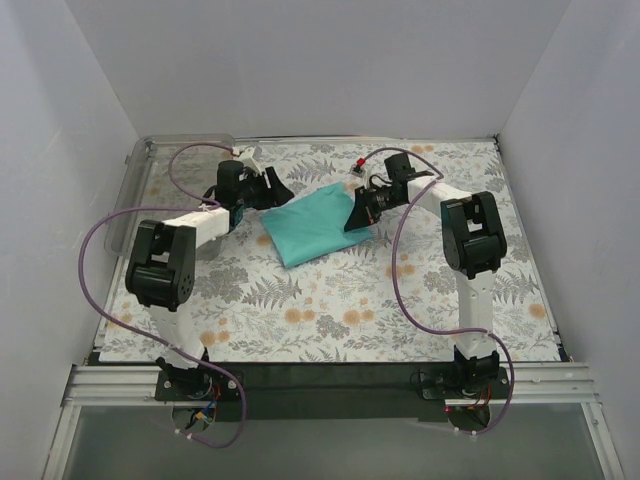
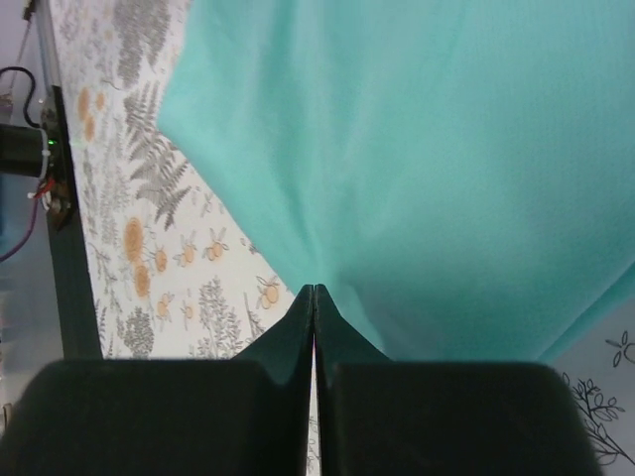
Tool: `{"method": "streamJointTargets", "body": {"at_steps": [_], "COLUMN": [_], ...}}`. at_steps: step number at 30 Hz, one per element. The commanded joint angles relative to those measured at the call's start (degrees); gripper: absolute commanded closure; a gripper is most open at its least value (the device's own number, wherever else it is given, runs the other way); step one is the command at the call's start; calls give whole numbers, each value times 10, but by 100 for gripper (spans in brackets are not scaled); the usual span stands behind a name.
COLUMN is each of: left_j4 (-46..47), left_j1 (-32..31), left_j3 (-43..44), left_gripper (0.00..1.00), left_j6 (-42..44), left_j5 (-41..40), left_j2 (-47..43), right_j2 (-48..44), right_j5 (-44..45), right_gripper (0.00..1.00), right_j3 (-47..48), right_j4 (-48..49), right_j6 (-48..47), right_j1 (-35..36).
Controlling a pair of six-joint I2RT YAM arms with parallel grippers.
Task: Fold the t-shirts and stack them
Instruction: Fold the tshirt
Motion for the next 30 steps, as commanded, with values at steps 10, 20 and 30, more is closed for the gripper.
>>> {"method": "streamJointTargets", "body": {"at_steps": [10, 20, 30], "left_j4": [155, 225, 200], "left_j1": [-5, -19, -19], "left_j3": [-205, -214, -242], "left_gripper": [48, 48, 49], "left_j6": [-123, -151, -134], "left_j5": [240, 284, 259], "left_j2": [-182, -74, -31], "right_j2": [114, 177, 229], "right_j5": [-52, -43, 31], "right_gripper": [98, 98, 99], "right_j3": [269, 295, 291], "right_j4": [10, 154, 233], "right_j6": [163, 334, 457], "right_j1": [9, 11, -8]}}
